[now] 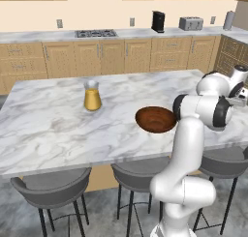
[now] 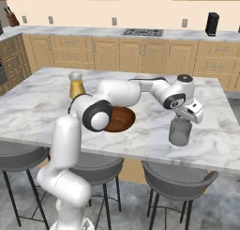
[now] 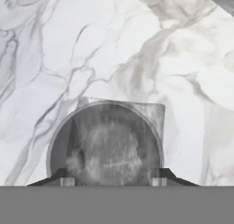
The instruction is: There are two ice cubes in the ice bowl. Place both ice cubes in the glass cup.
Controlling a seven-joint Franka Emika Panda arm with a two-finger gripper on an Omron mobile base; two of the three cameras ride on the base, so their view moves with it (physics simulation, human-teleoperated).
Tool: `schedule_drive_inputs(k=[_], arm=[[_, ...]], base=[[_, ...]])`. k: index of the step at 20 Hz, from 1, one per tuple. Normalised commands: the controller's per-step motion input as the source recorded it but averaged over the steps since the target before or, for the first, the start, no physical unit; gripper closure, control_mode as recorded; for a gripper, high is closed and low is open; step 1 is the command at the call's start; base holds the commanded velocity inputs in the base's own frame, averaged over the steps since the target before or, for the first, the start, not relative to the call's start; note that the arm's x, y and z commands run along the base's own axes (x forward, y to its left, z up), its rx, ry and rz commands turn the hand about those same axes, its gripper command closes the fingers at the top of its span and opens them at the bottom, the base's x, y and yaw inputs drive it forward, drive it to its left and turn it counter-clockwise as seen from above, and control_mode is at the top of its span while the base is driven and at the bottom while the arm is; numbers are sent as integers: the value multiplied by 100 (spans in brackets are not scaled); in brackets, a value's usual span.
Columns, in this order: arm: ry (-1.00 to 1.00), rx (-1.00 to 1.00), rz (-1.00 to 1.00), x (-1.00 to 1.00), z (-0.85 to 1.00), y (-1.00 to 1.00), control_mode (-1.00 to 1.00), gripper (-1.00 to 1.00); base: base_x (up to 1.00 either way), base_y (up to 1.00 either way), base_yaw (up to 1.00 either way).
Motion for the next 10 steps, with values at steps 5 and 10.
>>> schedule_drive_inputs(k=[5, 10], arm=[[1, 0, 0, 20, -2, 0, -100, 100], [0, 0, 0, 11, -10, -2, -100, 100]], base=[[0, 0, 0], [0, 0, 0]])
